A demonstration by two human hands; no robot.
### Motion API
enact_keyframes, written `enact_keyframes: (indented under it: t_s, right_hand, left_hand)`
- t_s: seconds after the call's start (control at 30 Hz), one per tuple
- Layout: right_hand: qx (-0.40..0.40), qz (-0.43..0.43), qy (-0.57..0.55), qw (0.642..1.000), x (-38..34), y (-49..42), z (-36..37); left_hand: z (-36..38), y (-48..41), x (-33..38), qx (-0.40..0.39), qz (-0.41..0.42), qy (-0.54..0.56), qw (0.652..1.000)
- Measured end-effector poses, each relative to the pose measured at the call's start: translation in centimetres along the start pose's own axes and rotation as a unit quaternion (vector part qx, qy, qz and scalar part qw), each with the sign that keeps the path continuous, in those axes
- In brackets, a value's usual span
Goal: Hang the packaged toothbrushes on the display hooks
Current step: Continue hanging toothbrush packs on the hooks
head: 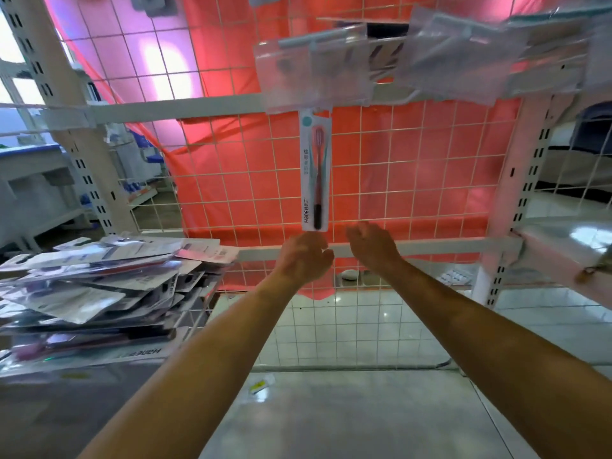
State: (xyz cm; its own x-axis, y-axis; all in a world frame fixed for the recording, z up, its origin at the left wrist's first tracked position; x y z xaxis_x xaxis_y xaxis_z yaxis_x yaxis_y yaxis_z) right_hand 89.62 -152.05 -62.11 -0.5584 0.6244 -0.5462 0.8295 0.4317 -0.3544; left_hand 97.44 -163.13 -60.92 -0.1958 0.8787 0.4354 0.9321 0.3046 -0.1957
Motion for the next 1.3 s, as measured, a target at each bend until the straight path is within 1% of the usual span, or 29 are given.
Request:
enact_keyframes:
  t_s: [0.1,0.17,0.23,0.33,0.4,0.5,0.63,0.83,0.9,1.03,1.17,1.3]
  right_hand:
    - [-0.061,-0.001,0.022,0.998,-0.2,0.6,0.7]
    - [-0.107,-0.002,0.077,0.991,-0.9,1.0,0.9]
    - [-0.124,-0.002,0.104,0.987,-1.5,1.5,0.9]
    - [-0.142,-0.003,0.104,0.984,-3.0,3.2,-0.2]
    - [-0.172,0.009,0.124,0.977,-4.1,4.5,-0.8]
    - [-0.232,0.085,0.117,0.962,-5.2,6.7,-1.9]
    - [-0.295,0.096,0.128,0.942,-8.1,10.1,-4.5]
    - [-0.307,0.165,0.079,0.934,-12.3,14.1,-11.1]
    - [-0.311,0.159,0.090,0.933,-13.8,14.7,-13.7]
    - [-0.303,0.157,0.096,0.935,-16.6,15.1,-17.8]
    - [-0.308,0.150,0.096,0.934,-19.5,14.9,-20.7]
    - [-0.316,0.138,0.101,0.933,-22.2,13.9,-22.5]
  left_hand:
    - [-0.2,0.0,0.2,-0.028,-0.022,0.000,0.999]
    - [-0.4,0.3,0.3,-0.057,-0.038,-0.002,0.998]
    - [-0.8,0.9,0.4,-0.065,-0.055,-0.012,0.996]
    - [-1.4,2.6,0.6,-0.077,-0.094,-0.015,0.993]
    - [-1.9,4.1,0.8,-0.097,-0.113,-0.030,0.988]
    - [-3.4,6.4,1.7,-0.135,-0.134,-0.034,0.981]
    - [-6.0,10.0,4.1,-0.210,-0.145,-0.043,0.966]
    - [-11.2,14.4,7.4,-0.278,-0.155,-0.050,0.947]
    - [-13.1,15.3,8.2,-0.292,-0.144,-0.058,0.944]
    - [-17.3,16.4,9.8,-0.285,-0.129,-0.064,0.948]
    - [-20.7,16.5,10.4,-0.301,-0.118,-0.066,0.944]
    - [-24.0,15.7,10.8,-0.320,-0.093,-0.095,0.938]
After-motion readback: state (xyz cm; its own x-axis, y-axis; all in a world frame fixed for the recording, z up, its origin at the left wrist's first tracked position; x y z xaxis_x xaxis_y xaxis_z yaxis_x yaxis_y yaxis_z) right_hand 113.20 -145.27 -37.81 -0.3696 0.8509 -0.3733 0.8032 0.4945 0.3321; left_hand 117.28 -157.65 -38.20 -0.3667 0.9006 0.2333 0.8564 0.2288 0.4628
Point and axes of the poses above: each hand's wrist, its own y-axis away from the middle knuckle, its own z-axis out of the palm, x = y × z, the point moved 4 cm from there along -y, towards the middle knuckle, and after that the axes turned 9 degrees about y, right-handed, at the moved point
